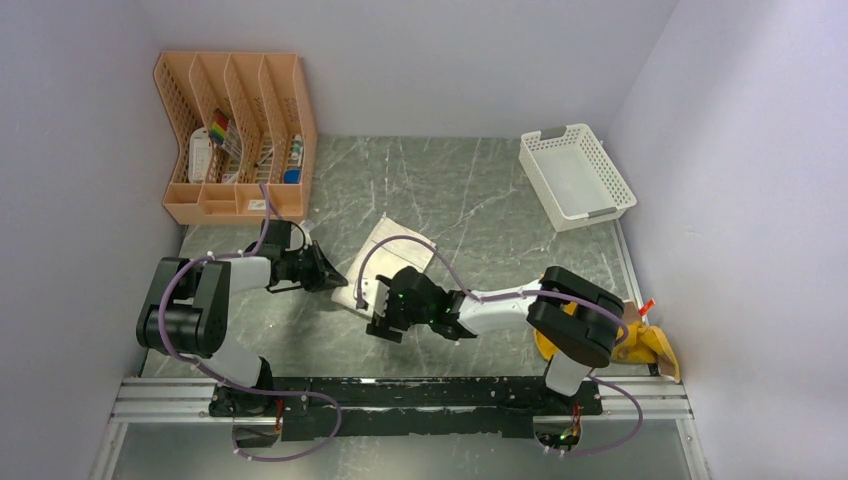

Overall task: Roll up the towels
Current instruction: Roll the towel at the center of the board.

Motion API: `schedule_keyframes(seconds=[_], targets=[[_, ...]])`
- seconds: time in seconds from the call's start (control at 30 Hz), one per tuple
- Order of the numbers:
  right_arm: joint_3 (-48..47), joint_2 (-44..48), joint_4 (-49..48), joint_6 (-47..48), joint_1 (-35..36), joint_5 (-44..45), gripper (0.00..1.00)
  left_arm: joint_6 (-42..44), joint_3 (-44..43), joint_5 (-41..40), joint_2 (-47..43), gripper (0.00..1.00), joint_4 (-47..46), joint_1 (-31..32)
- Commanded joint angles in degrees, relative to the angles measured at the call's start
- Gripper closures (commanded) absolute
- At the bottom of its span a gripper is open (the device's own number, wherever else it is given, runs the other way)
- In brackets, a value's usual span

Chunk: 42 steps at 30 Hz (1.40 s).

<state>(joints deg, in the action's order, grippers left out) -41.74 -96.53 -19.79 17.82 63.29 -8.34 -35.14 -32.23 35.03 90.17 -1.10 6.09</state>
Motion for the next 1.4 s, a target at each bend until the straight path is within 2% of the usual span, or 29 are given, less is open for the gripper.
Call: schedule_keyframes(seconds=[0.0, 0.3, 0.33, 0.43, 0.57, 0.9, 1.37], targets=[[1.6, -0.4, -0.6, -2.2, -1.6, 0.2, 0.27, 1.8, -0.2, -2.9, 2.0, 0.93, 1.1, 0.3], [4.5, 0.2, -2.4, -4.2, -2.4, 0.2, 0.27, 2.0, -0.3, -3.2, 2.3, 0.93, 1.5, 0.4], [4.9, 0.7, -3.3, -3.9, -2.4, 0.9, 0.26, 1.9, -0.4, -3.2, 2.4, 0.93, 1.5, 0.5], [5.0, 2.4, -5.7, -1.8, -2.5, 4.1, 0.13, 2.0, -0.4, -3.2, 2.7, 0.93, 1.5, 0.5], [0.2, 2.5, -3.6, 1.7, -1.9, 5.4, 0.11, 1.9, -0.5, -3.1, 2.8, 0.93, 1.4, 0.6], [-6.0, -0.8, 0.5, 0.6, 2.1, 1.9, 0.33, 2.0, -0.3, -3.2, 2.9, 0.93, 1.6, 0.7], [-0.3, -0.3, 2.1, -1.6, 2.3, 3.1, 0.38, 2.2, -1.2, -3.2, 4.4, 0.93, 2.2, 1.0]])
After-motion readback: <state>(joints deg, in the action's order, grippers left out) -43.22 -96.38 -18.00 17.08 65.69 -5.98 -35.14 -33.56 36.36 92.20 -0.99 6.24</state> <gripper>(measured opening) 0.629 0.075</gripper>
